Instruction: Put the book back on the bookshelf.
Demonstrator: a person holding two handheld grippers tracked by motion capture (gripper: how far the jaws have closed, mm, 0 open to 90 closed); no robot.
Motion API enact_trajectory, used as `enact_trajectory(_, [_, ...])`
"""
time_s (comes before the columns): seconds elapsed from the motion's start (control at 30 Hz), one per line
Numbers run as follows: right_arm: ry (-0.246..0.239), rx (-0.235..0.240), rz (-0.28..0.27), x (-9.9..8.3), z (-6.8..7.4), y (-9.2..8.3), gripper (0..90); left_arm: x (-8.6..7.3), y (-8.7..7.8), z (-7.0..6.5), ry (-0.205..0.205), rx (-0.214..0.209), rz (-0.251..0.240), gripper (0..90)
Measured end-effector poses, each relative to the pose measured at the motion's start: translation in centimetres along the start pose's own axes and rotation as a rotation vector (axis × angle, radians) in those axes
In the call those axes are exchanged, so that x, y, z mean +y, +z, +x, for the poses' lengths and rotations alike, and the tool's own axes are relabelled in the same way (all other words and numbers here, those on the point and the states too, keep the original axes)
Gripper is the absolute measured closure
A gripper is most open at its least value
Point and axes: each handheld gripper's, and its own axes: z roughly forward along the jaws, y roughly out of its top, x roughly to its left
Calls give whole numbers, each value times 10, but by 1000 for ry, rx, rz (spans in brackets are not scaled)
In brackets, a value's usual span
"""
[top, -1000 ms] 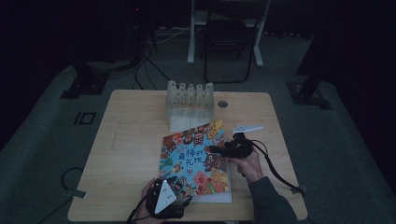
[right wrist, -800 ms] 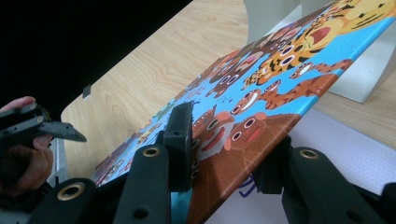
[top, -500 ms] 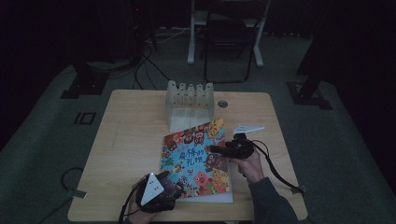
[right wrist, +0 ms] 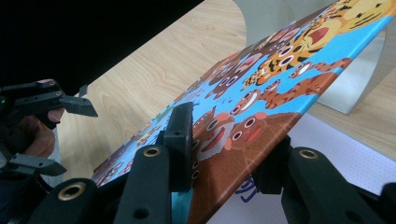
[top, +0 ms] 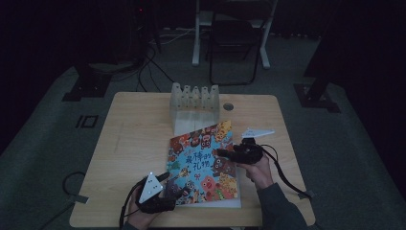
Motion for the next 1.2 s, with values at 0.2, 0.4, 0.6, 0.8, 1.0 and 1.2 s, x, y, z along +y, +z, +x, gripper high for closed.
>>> enact_trajectory(0.2, [-14, -4, -10, 0, 2, -4, 644, 0, 1, 5, -14, 3, 5, 237])
enact_trajectory(0.4, [-28, -12, -23, 1, 4, -8, 648, 2, 3, 8, -23, 3, 8, 236])
enact_trajectory(0.6, [-42, -20, -32, 1, 6, -13, 651, 2, 4, 12, -41, -3, 11, 236])
enact_trajectory(0.8, [-61, -26, -41, 1, 8, -17, 653, 3, 5, 13, -46, -4, 10, 235])
enact_trajectory(1.0, [-79, -28, -52, 1, 9, -21, 655, 5, 6, 17, -51, -3, 8, 235])
enact_trajectory(1.2, [-95, -33, -62, 2, 12, -24, 658, 7, 6, 20, -60, -4, 4, 235])
